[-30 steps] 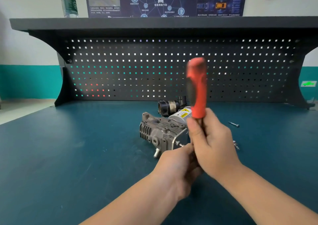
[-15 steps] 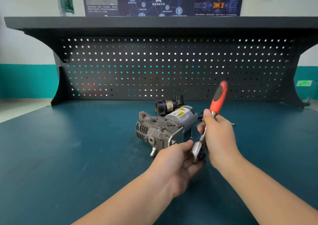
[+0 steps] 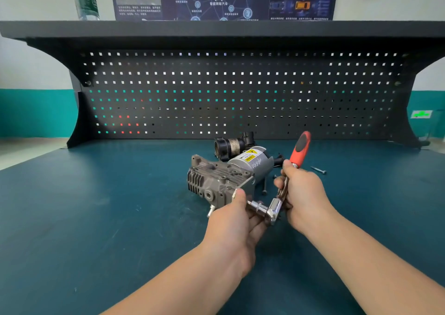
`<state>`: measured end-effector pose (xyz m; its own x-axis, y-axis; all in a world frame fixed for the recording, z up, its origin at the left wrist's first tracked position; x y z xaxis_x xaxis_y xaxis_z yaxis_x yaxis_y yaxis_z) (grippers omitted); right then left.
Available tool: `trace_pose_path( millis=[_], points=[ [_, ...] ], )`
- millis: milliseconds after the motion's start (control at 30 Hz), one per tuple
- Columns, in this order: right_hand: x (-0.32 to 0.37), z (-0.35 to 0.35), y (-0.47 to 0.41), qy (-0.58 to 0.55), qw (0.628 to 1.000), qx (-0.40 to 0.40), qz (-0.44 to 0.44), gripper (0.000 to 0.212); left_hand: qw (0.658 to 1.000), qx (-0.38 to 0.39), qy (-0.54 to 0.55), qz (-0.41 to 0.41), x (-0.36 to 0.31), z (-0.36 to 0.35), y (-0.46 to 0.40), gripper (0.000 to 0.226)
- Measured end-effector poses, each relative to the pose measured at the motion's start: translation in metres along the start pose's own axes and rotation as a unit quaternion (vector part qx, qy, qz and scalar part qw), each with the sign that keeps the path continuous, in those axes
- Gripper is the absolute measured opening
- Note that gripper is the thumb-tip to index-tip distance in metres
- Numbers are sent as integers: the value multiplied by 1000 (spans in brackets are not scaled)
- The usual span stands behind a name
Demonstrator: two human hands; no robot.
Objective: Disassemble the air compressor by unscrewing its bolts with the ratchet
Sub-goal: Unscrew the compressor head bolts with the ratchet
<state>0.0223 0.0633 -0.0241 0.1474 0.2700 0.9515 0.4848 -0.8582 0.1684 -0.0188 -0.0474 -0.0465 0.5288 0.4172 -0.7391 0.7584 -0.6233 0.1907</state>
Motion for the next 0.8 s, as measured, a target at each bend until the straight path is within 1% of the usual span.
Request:
trace_pose_path(
  millis=[67, 133, 233, 300, 400, 467, 500, 533, 567, 600, 633, 667, 700, 733, 767, 800],
  points=[
    [2, 2, 0, 7, 1000, 5, -11, 24, 1000, 5, -4, 0, 0, 0, 1, 25],
    [6, 5, 0, 36, 999, 6, -30, 23, 999, 26, -21, 9, 0, 0, 3, 23],
    [13, 15, -5, 89, 993, 23, -71, 28, 993, 81, -82, 32, 2, -3, 6, 20],
    [19, 21, -7, 107, 987, 54, -103, 29, 986, 107, -128, 24, 4, -7, 10, 20],
    [21, 26, -7, 116, 979, 99, -134, 28, 960, 120, -248, -45, 5, -14, 15, 23],
    [25, 30, -13, 99, 980, 107, -133, 28, 927, 118, -335, -121, 1, -24, 16, 27],
    [27, 33, -16, 80, 982, 107, -132, 28, 897, 115, -390, -173, -4, -31, 11, 30],
    [31, 38, -20, 59, 985, 97, -127, 27, 839, 111, -474, -241, -10, -42, 5, 32],
    [34, 45, -25, 48, 989, 72, -120, 27, 744, 106, -580, -313, -18, -57, -2, 33],
    [36, 52, -30, 45, 992, 42, -112, 27, 620, 109, -685, -366, -23, -75, -10, 32],
    [37, 60, -35, 52, 992, 6, -111, 29, 505, 122, -758, -394, -26, -94, -19, 30],
    [38, 65, -39, 67, 992, -23, -107, 31, 414, 140, -812, -388, -26, -112, -29, 29],
    [40, 71, -44, 64, 991, -47, -110, 33, 360, 167, -849, -349, -23, -125, -44, 31],
    [39, 76, -49, 39, 990, -67, -115, 36, 328, 198, -879, -282, -17, -133, -59, 33],
    [38, 82, -51, 19, 989, -71, -128, 39, 311, 223, -903, -196, -11, -136, -76, 37],
    [35, 85, -55, 9, 990, -72, -124, 38, 307, 234, -916, -107, -5, -136, -92, 40]
  ],
)
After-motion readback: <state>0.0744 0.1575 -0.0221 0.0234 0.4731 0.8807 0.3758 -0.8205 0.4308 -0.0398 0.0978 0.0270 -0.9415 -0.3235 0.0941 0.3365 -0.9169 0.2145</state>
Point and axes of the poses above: each hand's wrist, its own y-axis away from the middle knuckle, its own z-axis out of the back of the hand, x = y × z, the point moved 3 cm from there along -y, towards the middle knuckle, and after that the axes turned 7 degrees about -z, right-handed, at the moved point
